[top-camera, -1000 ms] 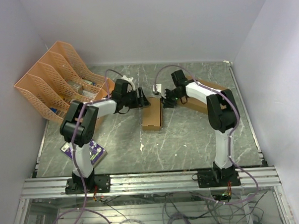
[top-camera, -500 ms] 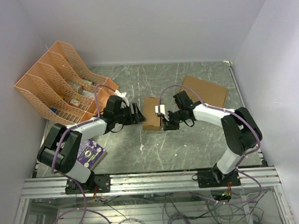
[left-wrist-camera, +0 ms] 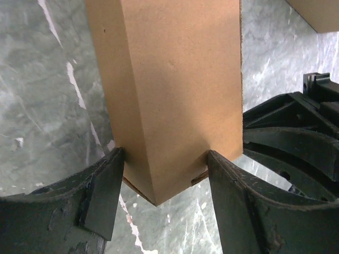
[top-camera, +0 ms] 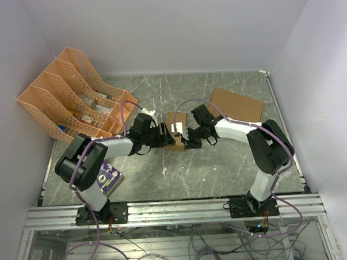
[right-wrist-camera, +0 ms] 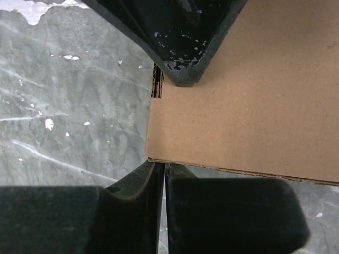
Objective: Fold the paper box
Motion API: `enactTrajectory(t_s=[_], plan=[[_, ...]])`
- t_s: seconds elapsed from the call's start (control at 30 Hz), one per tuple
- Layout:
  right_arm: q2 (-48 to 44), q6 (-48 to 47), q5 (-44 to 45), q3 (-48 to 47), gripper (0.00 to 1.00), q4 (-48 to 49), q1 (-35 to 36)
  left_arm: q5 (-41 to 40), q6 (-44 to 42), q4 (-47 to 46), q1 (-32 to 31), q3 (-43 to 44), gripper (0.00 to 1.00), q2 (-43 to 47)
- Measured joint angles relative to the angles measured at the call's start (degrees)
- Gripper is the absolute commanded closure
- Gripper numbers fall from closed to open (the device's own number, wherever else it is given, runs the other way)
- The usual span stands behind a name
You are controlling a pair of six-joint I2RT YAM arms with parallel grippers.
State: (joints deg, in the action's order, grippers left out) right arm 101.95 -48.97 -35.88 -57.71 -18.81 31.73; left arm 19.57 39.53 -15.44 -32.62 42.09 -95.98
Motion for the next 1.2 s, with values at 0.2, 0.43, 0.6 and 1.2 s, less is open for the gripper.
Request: enactTrajectory(t_s=[0.2, 0.43, 0.6, 1.2], plan=[[1.9, 2.9, 2.5, -3.7, 0.9, -2.9, 1.0, -3.9, 0.0, 0.8, -0.6, 0.6, 0.26, 0.6], [-3.3, -0.5, 0.3, -1.1, 0.65, -5.1, -4.4, -6.5, -2.6, 6.5, -1.2, 0.6, 0.17, 6.7], [-10.0, 3.5, -2.2, -0.3, 0.45, -2.8, -13.4, -8.0, -5.4, 8.1, 1.5, 0.6, 0.0, 14.3], [5.6, 65.8, -2.2, -2.7, 0.1, 26.2, -12.8, -1.3, 7.0, -16.6, 12.9, -9.7, 0.07, 11.0]])
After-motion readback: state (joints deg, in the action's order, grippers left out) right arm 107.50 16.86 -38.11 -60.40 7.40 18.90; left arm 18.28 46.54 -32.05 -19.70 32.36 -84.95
